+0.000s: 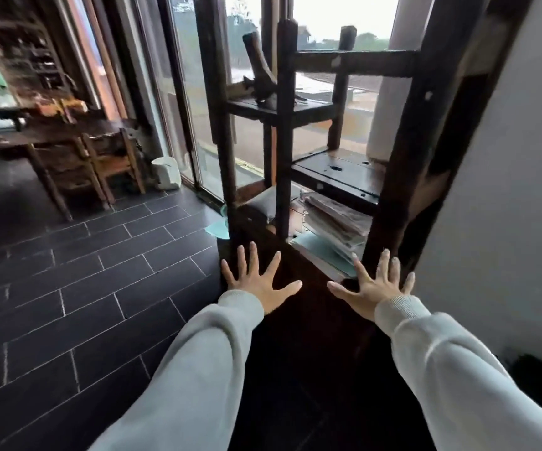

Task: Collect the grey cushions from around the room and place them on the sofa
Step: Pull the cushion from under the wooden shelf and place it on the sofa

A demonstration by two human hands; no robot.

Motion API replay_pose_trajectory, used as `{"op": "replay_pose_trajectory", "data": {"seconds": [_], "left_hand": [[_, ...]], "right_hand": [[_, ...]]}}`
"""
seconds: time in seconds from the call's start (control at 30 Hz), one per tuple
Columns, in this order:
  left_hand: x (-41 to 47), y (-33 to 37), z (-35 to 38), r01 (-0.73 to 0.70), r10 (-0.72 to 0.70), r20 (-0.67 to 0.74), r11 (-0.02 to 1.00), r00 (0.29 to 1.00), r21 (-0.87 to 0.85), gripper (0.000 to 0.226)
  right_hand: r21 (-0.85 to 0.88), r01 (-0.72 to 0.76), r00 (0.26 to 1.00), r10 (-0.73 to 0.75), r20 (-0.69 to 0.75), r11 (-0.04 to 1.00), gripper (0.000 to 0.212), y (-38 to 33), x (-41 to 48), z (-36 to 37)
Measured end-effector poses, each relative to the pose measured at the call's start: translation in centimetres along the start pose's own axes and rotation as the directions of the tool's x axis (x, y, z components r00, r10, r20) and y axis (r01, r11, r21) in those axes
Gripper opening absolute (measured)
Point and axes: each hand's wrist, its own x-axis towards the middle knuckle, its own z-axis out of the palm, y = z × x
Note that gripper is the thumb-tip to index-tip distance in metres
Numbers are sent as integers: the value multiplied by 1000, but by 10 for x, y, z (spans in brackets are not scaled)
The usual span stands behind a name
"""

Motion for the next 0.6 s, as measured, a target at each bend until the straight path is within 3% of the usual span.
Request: {"op": "replay_pose_trajectory", "data": {"seconds": [0.27,0.4,0.6], "left_hand": [[137,-173,-63,92,-99,63,991,993,100,105],[202,-208,-69,100,-101,57,995,993,19,102],[298,-217,-49,113,-98,155,989,983,-92,98]], "right_hand": [[9,97,994,-97,58,995,104,-192,113,9],[0,96,991,-96,96,995,104,-244,165,15],[107,90,975,-110,195,990,103,-283,259,27]]}}
